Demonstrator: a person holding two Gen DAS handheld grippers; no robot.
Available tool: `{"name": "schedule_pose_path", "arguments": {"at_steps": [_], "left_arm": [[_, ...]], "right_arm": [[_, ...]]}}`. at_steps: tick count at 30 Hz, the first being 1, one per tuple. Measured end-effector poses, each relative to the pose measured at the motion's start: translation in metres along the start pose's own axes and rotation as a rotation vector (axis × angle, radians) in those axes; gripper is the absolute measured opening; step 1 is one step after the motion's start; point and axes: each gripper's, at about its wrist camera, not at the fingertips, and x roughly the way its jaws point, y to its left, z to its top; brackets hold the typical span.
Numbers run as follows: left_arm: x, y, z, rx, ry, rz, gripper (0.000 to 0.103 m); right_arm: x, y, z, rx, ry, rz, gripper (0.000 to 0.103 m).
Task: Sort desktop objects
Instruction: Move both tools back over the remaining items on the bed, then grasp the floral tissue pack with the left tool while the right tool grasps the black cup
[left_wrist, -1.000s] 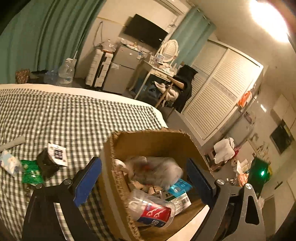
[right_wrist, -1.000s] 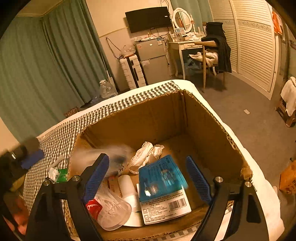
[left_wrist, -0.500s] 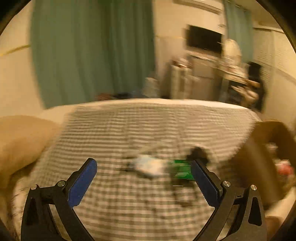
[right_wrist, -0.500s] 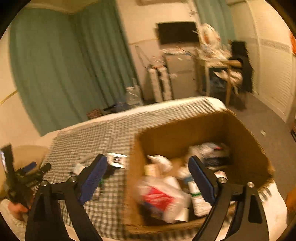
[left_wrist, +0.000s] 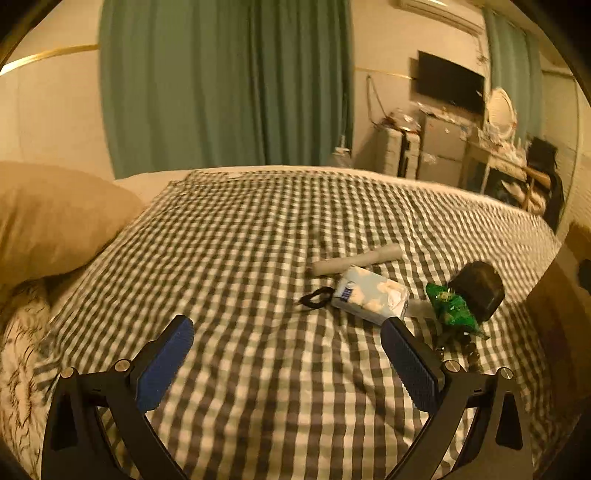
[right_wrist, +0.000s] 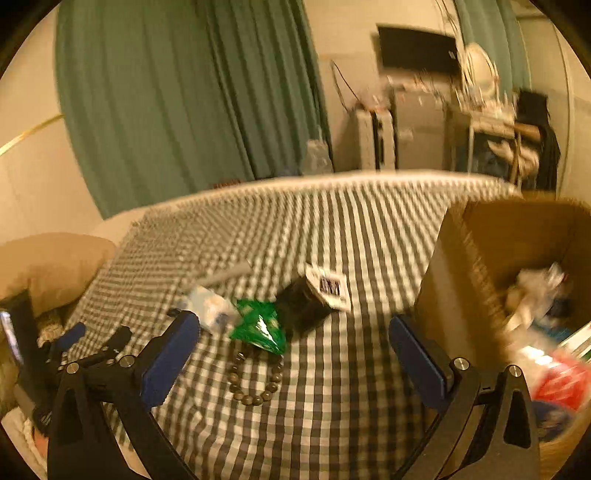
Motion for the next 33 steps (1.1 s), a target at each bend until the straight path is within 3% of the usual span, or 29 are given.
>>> {"name": "schedule_pose_path", "arguments": {"at_steps": [4,9,15,20,26,27,29,31,33], "left_arm": [[0.031,-0.023,0.001,0.096,0.063,-0.042,0.103],[0.063,-0.051,0.005,0.135,0.095,-0.147,0.103],[0.095,-0.067,0.007,0.174,0.106,-0.121,0.103],[0.125,-0.066,0.009,0.132,0.178,-0.169,0.103],[0.136,-0.062,0.011,0.091,0.192,-0.231,0.103],[0.137,-0.062,0.012,0.092,0.2,-0.25,0.103],[0.138,-0.063,0.014,0.074,0.216,-0.302,0.097],[0.135,-0.064,0.015,0.073,0.209,-0.304,0.078],[0.129,-0.064,0.014,0.099,0.194,-0.289,0.078]], "right_arm": [[0.024,-0.002,0.004,-0.046,0.006,-0.047,0.101],[0.058,0.004,0.009,-0.136,0.027,-0.106,0.101],[0.089,-0.006,0.013,-0.157,0.066,-0.092,0.093],[0.107,-0.002,0.009,-0.209,0.087,-0.083,0.093],[0.129,0.009,0.001,-0.283,0.134,-0.093,0.092],[0.131,0.009,0.0,-0.287,0.149,-0.097,0.09],[0.135,0.007,0.0,-0.259,0.178,-0.064,0.058],[0.136,0.004,0.0,-0.228,0.191,-0.062,0.056],[0.131,-0.001,0.001,-0.203,0.181,-0.062,0.056]]}}
